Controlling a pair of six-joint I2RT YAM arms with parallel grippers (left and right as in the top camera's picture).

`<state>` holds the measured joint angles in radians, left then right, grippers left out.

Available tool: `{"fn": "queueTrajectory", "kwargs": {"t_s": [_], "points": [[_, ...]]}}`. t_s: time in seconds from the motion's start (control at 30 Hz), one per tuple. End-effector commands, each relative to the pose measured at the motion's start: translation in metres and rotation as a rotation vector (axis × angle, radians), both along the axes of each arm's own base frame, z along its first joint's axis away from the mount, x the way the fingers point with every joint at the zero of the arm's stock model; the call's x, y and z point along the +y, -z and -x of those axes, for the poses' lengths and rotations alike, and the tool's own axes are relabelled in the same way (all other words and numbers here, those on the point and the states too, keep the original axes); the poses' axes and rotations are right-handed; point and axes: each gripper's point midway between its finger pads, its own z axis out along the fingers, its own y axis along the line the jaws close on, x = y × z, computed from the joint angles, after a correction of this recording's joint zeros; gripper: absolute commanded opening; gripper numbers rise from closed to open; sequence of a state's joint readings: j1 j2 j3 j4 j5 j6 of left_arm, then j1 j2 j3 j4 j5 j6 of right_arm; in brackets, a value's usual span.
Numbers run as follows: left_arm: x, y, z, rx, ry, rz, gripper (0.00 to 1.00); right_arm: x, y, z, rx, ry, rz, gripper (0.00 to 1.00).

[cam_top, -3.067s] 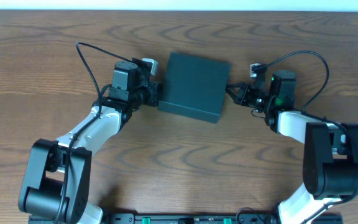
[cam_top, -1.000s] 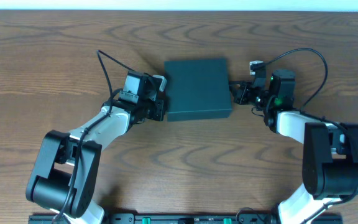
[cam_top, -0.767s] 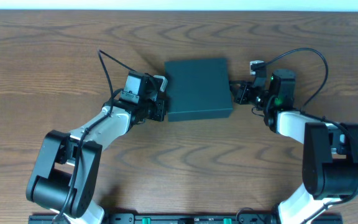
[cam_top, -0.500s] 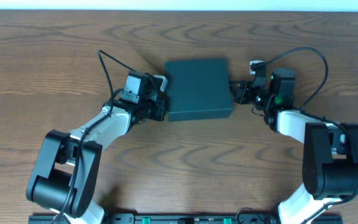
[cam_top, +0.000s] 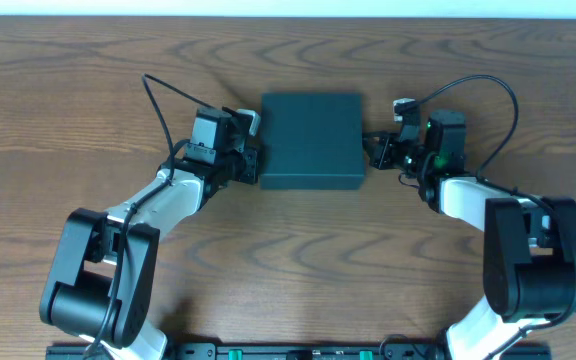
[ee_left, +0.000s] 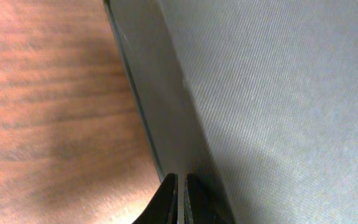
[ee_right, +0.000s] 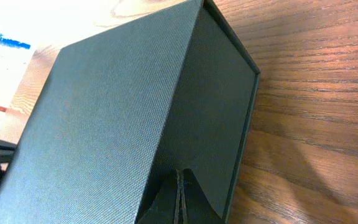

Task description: Pack container

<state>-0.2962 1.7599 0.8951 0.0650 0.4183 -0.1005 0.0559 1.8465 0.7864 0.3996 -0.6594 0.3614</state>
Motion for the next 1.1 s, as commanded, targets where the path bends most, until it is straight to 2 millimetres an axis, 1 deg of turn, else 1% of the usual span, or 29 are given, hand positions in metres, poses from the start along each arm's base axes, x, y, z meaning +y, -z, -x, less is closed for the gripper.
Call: {"fn": "queueTrajectory", "kwargs": {"t_s": [0.0, 0.17, 0.23, 0.3, 0.33, 0.37, 0.47, 0.53, 0.57, 0.67, 0.73, 0.8, 0.9, 0.97, 1.0, 1.07], "points": [[-0.017, -0.005, 0.003, -0.011, 0.058, 0.051, 0.07, 0.03, 0.0, 0.016, 0.018, -0.106, -0.033, 0.01], [-0.016, -0.004, 0.004, -0.001, 0.058, 0.048, 0.07, 0.026, 0.001, 0.015, 0.021, -0.097, -0.033, 0.01], [-0.014, -0.003, 0.003, -0.004, 0.047, 0.035, 0.07, 0.017, 0.002, 0.01, 0.016, -0.064, -0.015, 0.01], [-0.006, 0.0, -0.001, -0.014, 0.012, -0.006, 0.07, -0.005, 0.003, 0.0, 0.001, -0.005, 0.01, 0.01], [0.003, 0.003, -0.006, -0.022, -0.023, -0.044, 0.07, -0.022, 0.001, -0.006, -0.017, 0.028, 0.027, 0.01], [0.009, 0.004, -0.008, -0.027, -0.045, -0.066, 0.07, -0.034, 0.0, -0.01, -0.028, 0.048, 0.038, 0.01], [0.031, 0.006, -0.018, -0.035, -0.108, -0.101, 0.07, -0.089, -0.004, -0.023, -0.035, 0.136, 0.082, 0.01], [0.045, 0.002, -0.023, -0.04, -0.142, -0.098, 0.06, -0.117, -0.009, -0.028, -0.037, 0.159, 0.124, 0.01], [0.059, -0.003, -0.028, -0.053, -0.173, -0.099, 0.06, -0.135, -0.016, -0.03, -0.044, 0.149, 0.179, 0.01], [0.087, -0.016, -0.038, -0.086, -0.238, -0.099, 0.07, -0.159, -0.03, -0.03, -0.039, 0.112, 0.319, 0.01], [0.104, -0.03, -0.041, -0.119, -0.266, -0.103, 0.07, -0.168, -0.045, -0.03, -0.036, 0.116, 0.395, 0.01], [0.113, -0.05, -0.043, -0.174, -0.269, -0.114, 0.07, -0.172, -0.064, -0.032, -0.075, 0.12, 0.428, 0.01], [0.124, -0.1, -0.041, -0.297, -0.277, -0.163, 0.07, -0.174, -0.098, -0.026, -0.139, 0.138, 0.482, 0.02], [0.132, -0.133, -0.032, -0.352, -0.296, -0.202, 0.07, -0.173, -0.12, -0.016, -0.172, 0.139, 0.505, 0.01], [0.135, -0.154, -0.022, -0.38, -0.303, -0.213, 0.06, -0.172, -0.136, -0.008, -0.188, 0.145, 0.523, 0.01], [0.136, -0.181, -0.004, -0.415, -0.303, -0.21, 0.06, -0.168, -0.161, 0.009, -0.229, 0.137, 0.553, 0.02]]}}
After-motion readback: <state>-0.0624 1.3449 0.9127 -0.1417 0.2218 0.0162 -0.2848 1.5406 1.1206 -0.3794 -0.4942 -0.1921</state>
